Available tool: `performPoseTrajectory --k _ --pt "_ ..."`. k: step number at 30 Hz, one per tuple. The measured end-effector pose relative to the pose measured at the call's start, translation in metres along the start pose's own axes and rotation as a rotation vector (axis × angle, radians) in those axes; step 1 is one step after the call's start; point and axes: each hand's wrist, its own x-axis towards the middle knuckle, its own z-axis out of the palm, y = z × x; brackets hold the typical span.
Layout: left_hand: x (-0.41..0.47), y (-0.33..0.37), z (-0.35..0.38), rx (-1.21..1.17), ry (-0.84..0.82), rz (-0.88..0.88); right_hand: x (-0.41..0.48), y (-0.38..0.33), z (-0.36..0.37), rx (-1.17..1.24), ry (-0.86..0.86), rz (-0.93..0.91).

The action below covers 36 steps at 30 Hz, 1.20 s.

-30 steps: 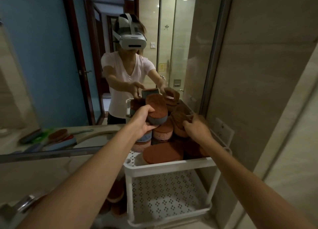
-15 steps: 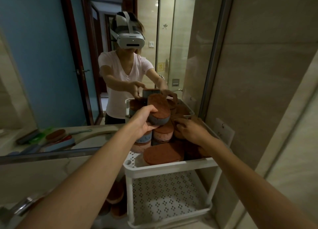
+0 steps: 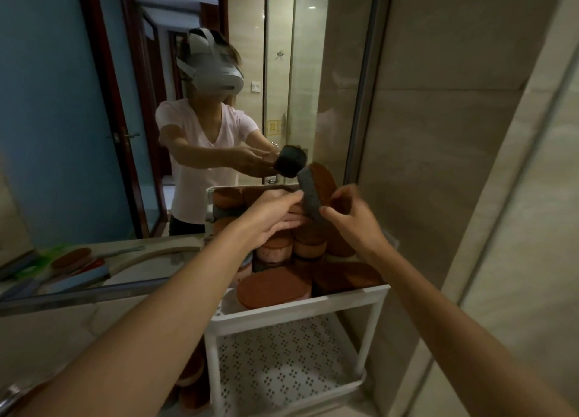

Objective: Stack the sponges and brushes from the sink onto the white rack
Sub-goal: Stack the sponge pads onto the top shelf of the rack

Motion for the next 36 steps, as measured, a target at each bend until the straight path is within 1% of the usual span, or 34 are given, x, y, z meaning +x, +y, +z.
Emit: performPoseTrajectory --k 1,3,4,5,7,8,10,13,17,24,26,28,29,30,33,35,36 --pt "0.002 -0.003 0.0 0.151 0.063 0.063 0.0 0.004 -0.002 -0.004 0.036 0.021" --pt "0.005 -0.012 -0.002 0.563 0.165 0.21 -0.001 0.013 -0.005 -0.1 0.049 0.048" --pt "0.006 -0.018 -0.002 0.765 0.15 0.259 -0.002 0.018 -0.005 -0.184 0.037 0.063" --pt "0.008 -0.025 -0.003 0.949 0.09 0.269 -0.001 0.024 -0.004 -0.261 0.021 0.075" --pt "0.007 -0.039 -0.003 1.23 -0.066 0.197 0.002 0.036 0.001 -0.341 -0.024 0.101" --pt "0.007 -0.044 -0.002 1.321 -0.113 0.146 0.005 0.041 0.004 -0.369 -0.051 0.119" --pt "0.005 -0.048 -0.002 1.419 -0.142 0.11 0.007 0.046 0.009 -0.429 -0.093 0.153" --pt "0.005 -0.047 -0.002 1.435 -0.152 0.098 0.01 0.05 0.011 -0.481 -0.12 0.152" --pt "0.005 -0.047 -0.002 1.451 -0.155 0.095 0.013 0.054 0.015 -0.548 -0.202 0.142" --pt "0.004 -0.047 -0.001 1.448 -0.162 0.087 0.017 0.038 0.019 -0.749 -0.362 0.235" --pt "0.005 -0.045 -0.002 1.444 -0.172 0.075 0.016 0.034 0.016 -0.769 -0.412 0.247" --pt "0.006 -0.041 -0.002 1.397 -0.176 0.073 0.013 0.034 0.013 -0.765 -0.427 0.241" --pt "0.005 -0.038 -0.002 1.337 -0.164 0.095 0.01 0.033 0.013 -0.749 -0.396 0.212" --pt "0.002 -0.035 -0.002 1.244 -0.13 0.139 0.005 0.03 0.013 -0.726 -0.33 0.156" --pt "-0.019 -0.026 -0.006 0.934 0.103 0.317 -0.022 0.011 0.019 -0.659 -0.071 -0.144" --pt "-0.043 -0.023 -0.016 0.82 0.224 0.37 -0.045 -0.007 0.032 -0.596 0.02 -0.328" --pt "-0.057 -0.023 -0.024 0.788 0.267 0.37 -0.058 -0.016 0.042 -0.547 0.044 -0.376"
